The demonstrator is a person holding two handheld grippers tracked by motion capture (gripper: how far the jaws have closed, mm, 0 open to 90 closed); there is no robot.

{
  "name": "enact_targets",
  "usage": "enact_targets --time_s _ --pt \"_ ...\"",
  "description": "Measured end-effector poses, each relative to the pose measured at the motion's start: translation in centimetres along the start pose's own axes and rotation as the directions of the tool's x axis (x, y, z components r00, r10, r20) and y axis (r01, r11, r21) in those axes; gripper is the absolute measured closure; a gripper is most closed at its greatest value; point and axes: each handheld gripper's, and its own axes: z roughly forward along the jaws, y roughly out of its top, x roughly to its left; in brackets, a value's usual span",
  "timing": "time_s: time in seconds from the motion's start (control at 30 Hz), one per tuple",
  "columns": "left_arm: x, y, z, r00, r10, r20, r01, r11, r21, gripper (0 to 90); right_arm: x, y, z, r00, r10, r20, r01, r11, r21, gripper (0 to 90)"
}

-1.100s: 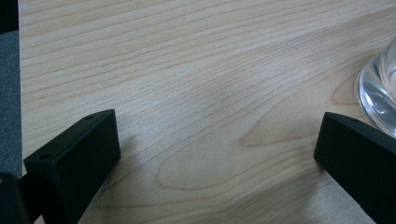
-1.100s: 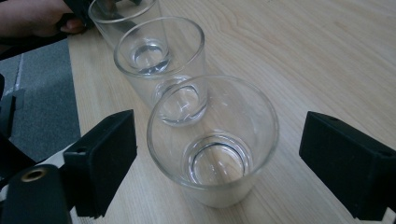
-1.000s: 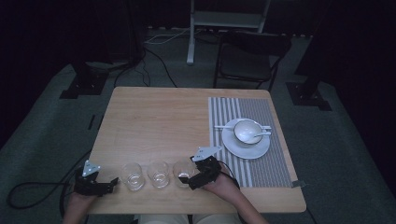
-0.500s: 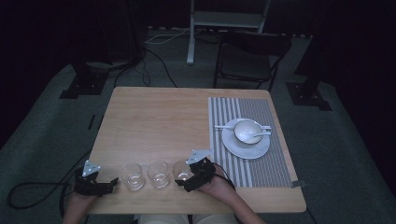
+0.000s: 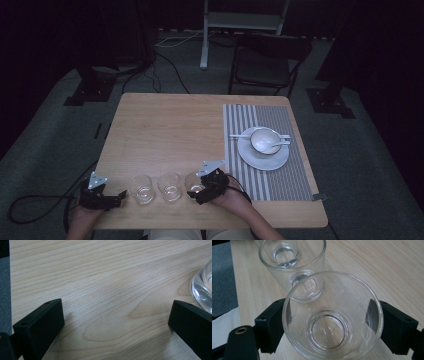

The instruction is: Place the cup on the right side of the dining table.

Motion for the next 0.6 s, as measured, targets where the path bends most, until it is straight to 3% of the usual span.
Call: enact_targets --time_s 0.6 --pt "0.00 0.00 0.00 1.0000 0.002 0.002 -0.002 1.0000 0.000 0.7 -0.88 0.87 -0.54 0.9997 0.015 0.018 -0.015 1.000 0.003 17.7"
